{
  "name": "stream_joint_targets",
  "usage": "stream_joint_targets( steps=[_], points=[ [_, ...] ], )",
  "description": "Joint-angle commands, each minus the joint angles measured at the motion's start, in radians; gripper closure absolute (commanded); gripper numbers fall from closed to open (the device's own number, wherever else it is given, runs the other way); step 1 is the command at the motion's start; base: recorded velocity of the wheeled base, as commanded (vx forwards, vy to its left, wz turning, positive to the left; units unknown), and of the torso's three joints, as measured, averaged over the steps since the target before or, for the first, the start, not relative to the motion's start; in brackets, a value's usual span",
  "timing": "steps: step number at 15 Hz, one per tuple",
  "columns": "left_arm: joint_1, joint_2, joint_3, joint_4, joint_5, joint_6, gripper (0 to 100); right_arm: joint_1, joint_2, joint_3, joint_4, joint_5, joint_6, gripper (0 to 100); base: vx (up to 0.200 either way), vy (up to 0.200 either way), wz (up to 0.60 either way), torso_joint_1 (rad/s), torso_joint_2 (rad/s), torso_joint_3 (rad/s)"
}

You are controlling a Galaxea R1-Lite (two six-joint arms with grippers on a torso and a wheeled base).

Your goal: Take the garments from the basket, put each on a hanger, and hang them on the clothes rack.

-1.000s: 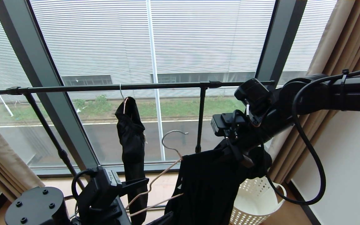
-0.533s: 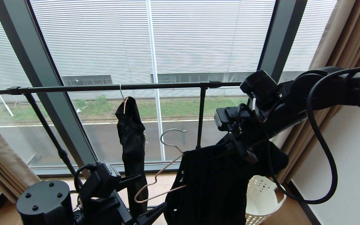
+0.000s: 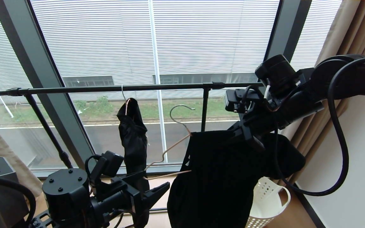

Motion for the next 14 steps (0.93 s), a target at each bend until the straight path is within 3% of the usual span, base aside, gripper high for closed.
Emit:
stream_joint_targets(
  steps=[1, 4, 14],
  points=[
    [0.013, 0.057, -0.031, -0.001, 0.003, -0.013, 0, -0.024, -0.002, -0.015, 0.0, 0.001, 0.003, 100, 0.0, 0.0, 0.0, 0.0, 0.0, 0.0],
    [0.008, 0.069, -0.044, -0.001, -0.002, -0.103, 0, -0.056, -0.002, -0.029, 0.002, 0.008, 0.013, 100, 0.0, 0.0, 0.0, 0.0, 0.0, 0.0],
    [-0.022, 0.17, -0.084, -0.001, 0.026, -0.109, 0, -0.006, -0.042, -0.024, 0.006, 0.019, 0.015, 100, 0.0, 0.0, 0.0, 0.0, 0.0, 0.0]
  ],
)
